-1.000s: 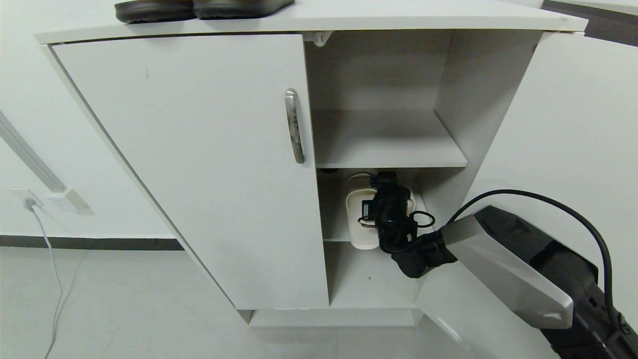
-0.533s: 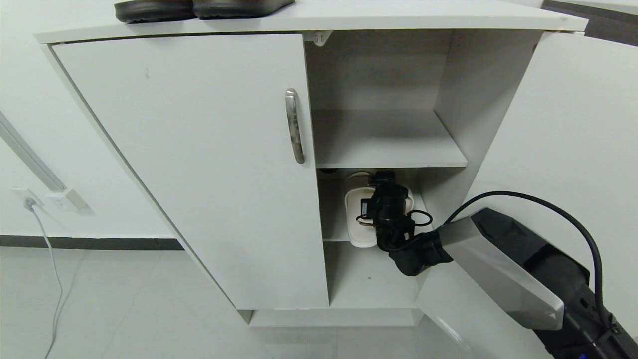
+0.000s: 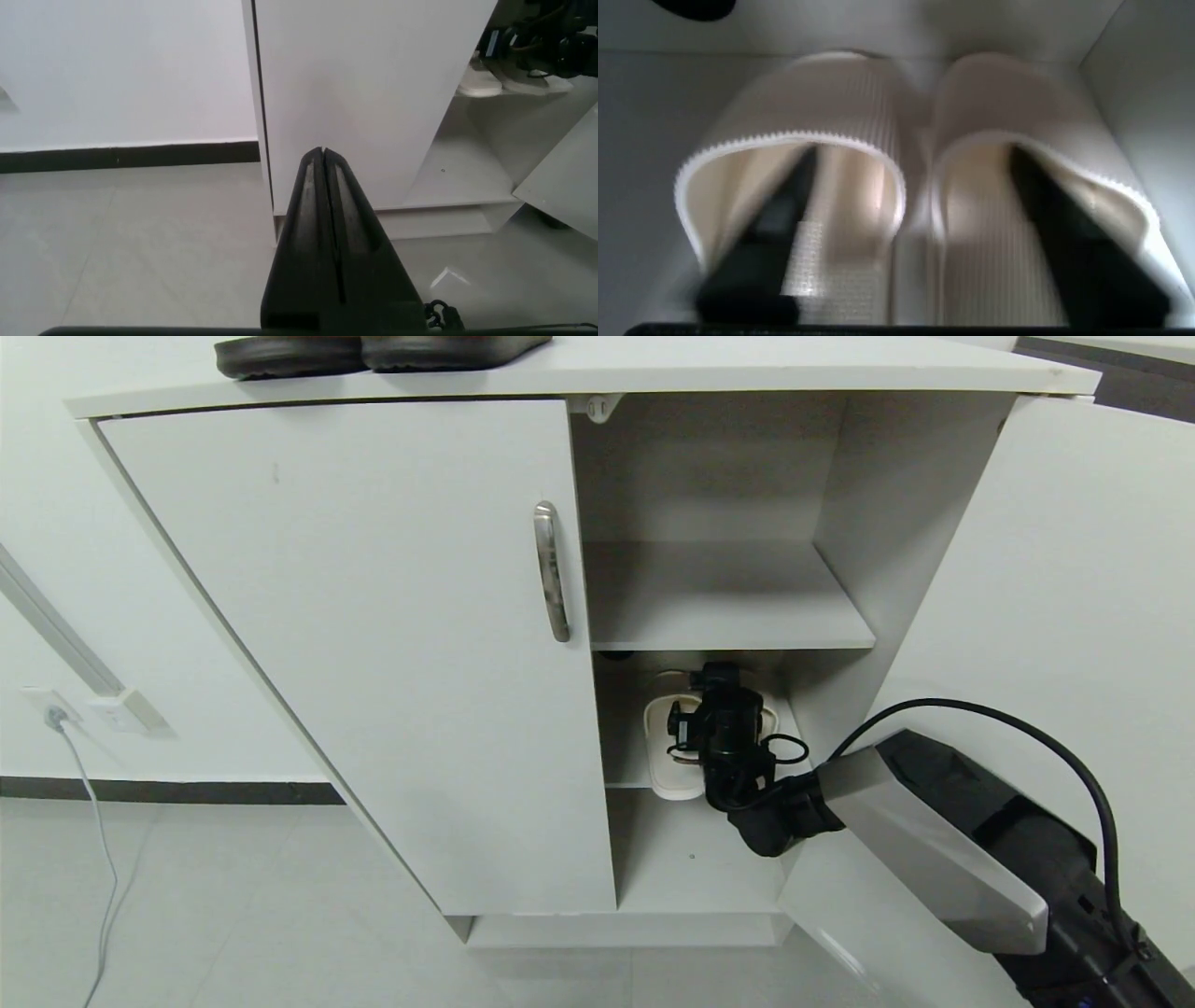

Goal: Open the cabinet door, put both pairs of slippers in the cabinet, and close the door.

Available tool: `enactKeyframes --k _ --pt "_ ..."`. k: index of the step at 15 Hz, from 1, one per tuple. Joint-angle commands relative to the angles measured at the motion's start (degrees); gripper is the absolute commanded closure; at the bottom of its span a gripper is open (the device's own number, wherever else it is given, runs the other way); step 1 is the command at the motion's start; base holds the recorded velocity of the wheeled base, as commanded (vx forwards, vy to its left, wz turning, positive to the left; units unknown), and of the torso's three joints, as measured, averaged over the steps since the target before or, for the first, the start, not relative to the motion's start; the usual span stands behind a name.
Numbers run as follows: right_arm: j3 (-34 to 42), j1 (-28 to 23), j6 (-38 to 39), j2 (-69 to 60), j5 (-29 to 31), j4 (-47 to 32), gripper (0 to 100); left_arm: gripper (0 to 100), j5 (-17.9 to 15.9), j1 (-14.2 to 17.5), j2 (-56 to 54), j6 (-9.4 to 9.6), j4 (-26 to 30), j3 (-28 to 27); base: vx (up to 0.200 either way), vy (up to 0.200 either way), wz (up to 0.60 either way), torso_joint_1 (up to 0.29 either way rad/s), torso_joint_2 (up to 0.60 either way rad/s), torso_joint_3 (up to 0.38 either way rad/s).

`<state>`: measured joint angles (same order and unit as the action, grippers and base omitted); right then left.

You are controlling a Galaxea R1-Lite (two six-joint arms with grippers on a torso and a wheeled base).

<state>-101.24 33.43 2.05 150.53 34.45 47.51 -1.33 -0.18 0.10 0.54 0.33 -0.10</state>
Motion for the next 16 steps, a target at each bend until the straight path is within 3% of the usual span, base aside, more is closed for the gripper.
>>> enactKeyframes --k 1,4,12,14,16 --pt "2.3 0.3 0.1 -1.6 0.0 0.3 0 100 0.0 0.0 0.1 -0.01 0.0 0.0 0.0 0.0 0.0 0.0 0.0 0.0" --pt "11.4 1.3 0.1 -8.1 0.2 2.5 0 100 0.0 0.0 0.1 -0.01 0.0 0.0 0.0 0.0 0.0 0.0 0.0 0.0" --pt "48.4 8.4 1.0 -26.7 0.2 18.8 0 100 0.0 0.0 0.1 0.08 0.0 0.0 0.0 0.0 0.0 0.0 0.0 0.0" --pt "53.5 10.1 1.6 -29.1 0.2 21.0 0 100 0.0 0.0 0.1 0.17 0.0 0.0 0.0 0.0 0.0 0.0 0.0 0.0" --pt "53.9 10.5 1.7 -29.9 0.2 21.0 0 100 0.0 0.0 0.1 0.17 0.0 0.0 0.0 0.0 0.0 0.0 0.0 0.0"
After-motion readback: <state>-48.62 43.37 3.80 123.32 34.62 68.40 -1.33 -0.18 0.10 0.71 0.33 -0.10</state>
